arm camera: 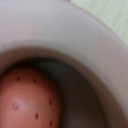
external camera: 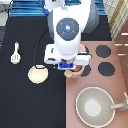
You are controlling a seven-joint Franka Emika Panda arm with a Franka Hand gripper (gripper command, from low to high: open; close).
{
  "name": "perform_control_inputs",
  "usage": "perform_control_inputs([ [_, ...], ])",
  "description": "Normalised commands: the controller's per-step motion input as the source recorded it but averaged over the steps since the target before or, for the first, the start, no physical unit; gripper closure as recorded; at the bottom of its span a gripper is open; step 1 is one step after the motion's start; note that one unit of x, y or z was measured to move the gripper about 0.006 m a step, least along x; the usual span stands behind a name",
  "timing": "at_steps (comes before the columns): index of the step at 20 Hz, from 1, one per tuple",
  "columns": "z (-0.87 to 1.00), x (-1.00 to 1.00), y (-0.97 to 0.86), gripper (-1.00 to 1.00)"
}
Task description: Take the lid off the pot, put the pot on the plate, and use the tool to push the pot to the front of the table.
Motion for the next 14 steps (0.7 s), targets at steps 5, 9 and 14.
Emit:
perform_control_inputs([
  [5,-0.08,-0.51,-0.77,1.00],
  [9,-0.36,-0.55,-0.86,1.00],
  [14,-0.32,-0.59,-0.85,1.00],
])
